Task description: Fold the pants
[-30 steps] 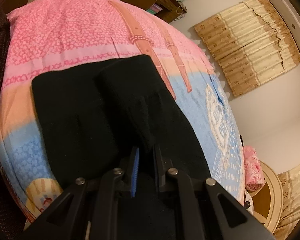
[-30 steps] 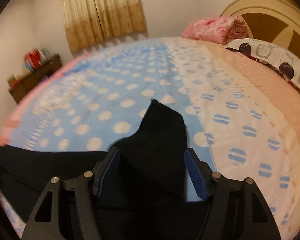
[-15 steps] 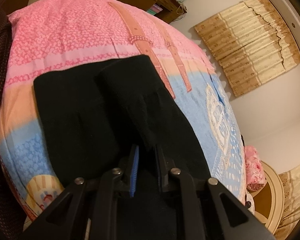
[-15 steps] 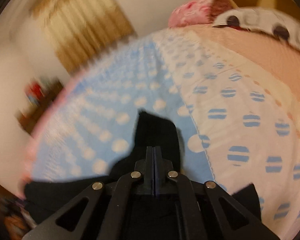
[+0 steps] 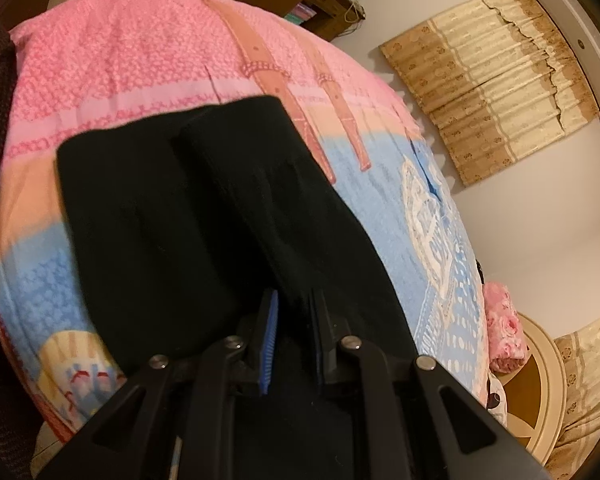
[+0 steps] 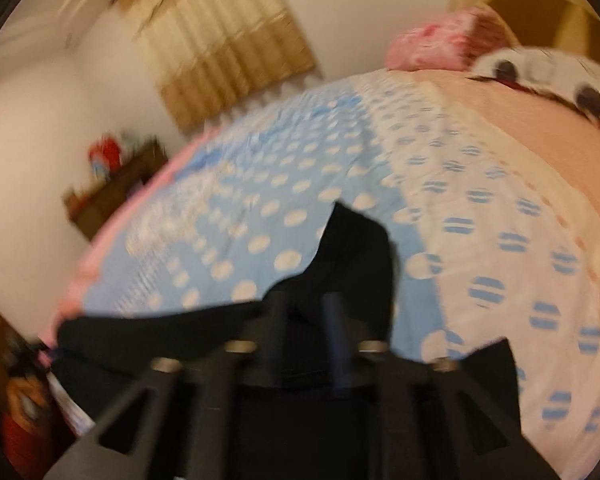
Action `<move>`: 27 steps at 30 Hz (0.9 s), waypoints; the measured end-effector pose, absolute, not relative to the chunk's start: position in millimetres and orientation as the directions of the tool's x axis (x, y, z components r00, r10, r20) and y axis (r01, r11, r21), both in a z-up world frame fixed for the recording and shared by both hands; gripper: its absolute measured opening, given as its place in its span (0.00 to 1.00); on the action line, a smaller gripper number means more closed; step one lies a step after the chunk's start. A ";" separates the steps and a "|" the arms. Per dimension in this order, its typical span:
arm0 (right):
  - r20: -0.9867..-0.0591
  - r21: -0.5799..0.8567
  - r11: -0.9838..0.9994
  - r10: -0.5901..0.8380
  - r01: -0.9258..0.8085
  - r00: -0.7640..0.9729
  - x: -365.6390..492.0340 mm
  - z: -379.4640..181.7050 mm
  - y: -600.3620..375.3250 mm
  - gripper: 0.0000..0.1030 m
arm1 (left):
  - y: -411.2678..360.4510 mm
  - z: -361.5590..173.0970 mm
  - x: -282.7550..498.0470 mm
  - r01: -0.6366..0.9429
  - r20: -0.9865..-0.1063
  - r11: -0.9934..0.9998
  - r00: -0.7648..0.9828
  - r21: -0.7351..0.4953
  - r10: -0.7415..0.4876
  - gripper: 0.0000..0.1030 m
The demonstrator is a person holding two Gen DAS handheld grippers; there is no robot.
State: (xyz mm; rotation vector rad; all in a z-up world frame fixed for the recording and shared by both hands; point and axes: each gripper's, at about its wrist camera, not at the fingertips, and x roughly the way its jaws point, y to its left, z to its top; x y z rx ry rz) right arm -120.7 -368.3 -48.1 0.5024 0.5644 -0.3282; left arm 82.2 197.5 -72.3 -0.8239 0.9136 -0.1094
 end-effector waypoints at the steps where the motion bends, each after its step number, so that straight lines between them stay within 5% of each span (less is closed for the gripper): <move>1: -0.593 0.329 0.849 -0.155 0.414 0.790 -112.3 -52.3 -364.0 0.55 | 199.3 -71.2 81.0 -0.248 -0.660 0.700 0.631 -0.669 -0.408 0.15; 7: -0.665 -0.078 0.890 -0.382 0.449 0.642 -72.1 -69.1 -339.1 0.55 | 208.1 -71.3 78.3 -0.273 -0.674 0.704 0.633 -0.655 -0.382 0.15; 9: -0.700 -0.141 0.889 -0.400 0.435 0.591 -61.9 -80.1 -338.1 0.46 | 207.9 -71.7 76.8 -0.273 -0.674 0.703 0.632 -0.656 -0.384 0.15; 12: -0.710 -0.163 0.876 -0.423 0.454 0.562 -55.8 -90.2 -344.5 0.46 | 206.0 -70.4 75.0 -0.270 -0.679 0.716 0.632 -0.644 -0.373 0.15; 14: -0.712 -0.117 0.869 -0.410 0.480 0.569 -53.4 -90.7 -355.0 0.43 | 204.6 -70.1 75.8 -0.268 -0.678 0.713 0.629 -0.648 -0.381 0.15; 16: -0.724 -0.054 0.872 -0.370 0.487 0.582 -52.9 -86.9 -361.5 0.10 | 198.8 -67.2 77.9 -0.261 -0.677 0.713 0.625 -0.651 -0.390 0.15; 17: -0.724 -0.028 0.863 -0.365 0.504 0.585 -55.7 -82.3 -364.2 0.06 | 197.0 -66.2 77.8 -0.254 -0.675 0.715 0.625 -0.651 -0.392 0.15; 20: -0.670 0.133 0.830 -0.328 0.542 0.666 -81.7 -58.4 -376.5 0.06 | 194.4 -62.2 78.9 -0.239 -0.670 0.722 0.630 -0.649 -0.393 0.15; 27: -0.356 0.671 0.645 -0.153 0.366 0.922 -192.7 -8.0 -396.2 0.06 | 186.8 -63.2 80.7 -0.209 -0.656 0.716 0.621 -0.666 -0.428 0.15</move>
